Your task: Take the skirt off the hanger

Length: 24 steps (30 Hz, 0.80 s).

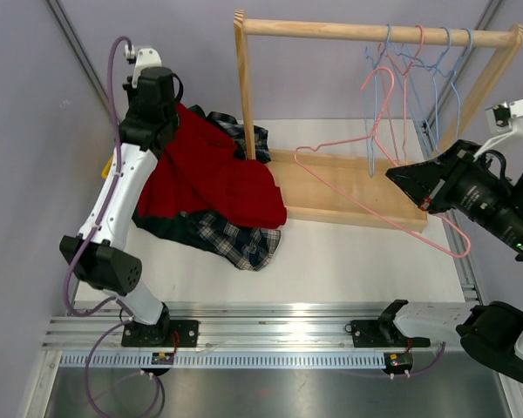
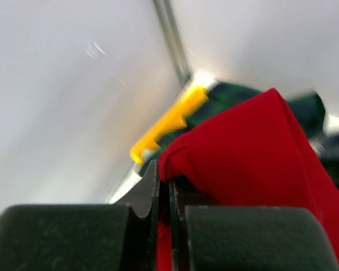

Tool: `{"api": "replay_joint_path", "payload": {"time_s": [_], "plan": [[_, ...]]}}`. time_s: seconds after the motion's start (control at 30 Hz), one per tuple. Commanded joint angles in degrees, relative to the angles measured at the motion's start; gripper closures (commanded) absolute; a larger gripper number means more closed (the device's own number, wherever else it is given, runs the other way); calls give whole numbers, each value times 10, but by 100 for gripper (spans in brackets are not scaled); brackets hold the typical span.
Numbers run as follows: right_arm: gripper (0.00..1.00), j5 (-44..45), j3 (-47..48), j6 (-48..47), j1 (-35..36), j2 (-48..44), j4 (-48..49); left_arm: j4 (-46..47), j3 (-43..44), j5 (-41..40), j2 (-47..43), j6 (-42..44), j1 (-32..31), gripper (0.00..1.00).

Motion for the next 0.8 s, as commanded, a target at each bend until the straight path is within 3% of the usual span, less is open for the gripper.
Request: {"api": "replay_joint_path", "payload": {"time_s": [0.0,0.1,0.27,0.4,0.43,0.53,0.77], "plan": [[100,30,-26,-29,0,1,48,46,177,-156,62,144,-11,100],[100,40,-50,-38,0,3,76,61,246,-166,104,195,-16,100],[100,74,-65,-64,-1,33,128,-10,264,-144,119,140,-17,99],[100,130,-46,-114,-1,78,173,-80,219,-84,108,39,-16,65],[100,143,-40,-122,-1,88,190,-89,198,-67,89,23,-16,38],[100,189,-10,-157,0,132,221,-73,112,1,47,-18,-15,1],[100,260,11,-214,-3,205,315,-78,44,112,5,-50,-12,1]]}}
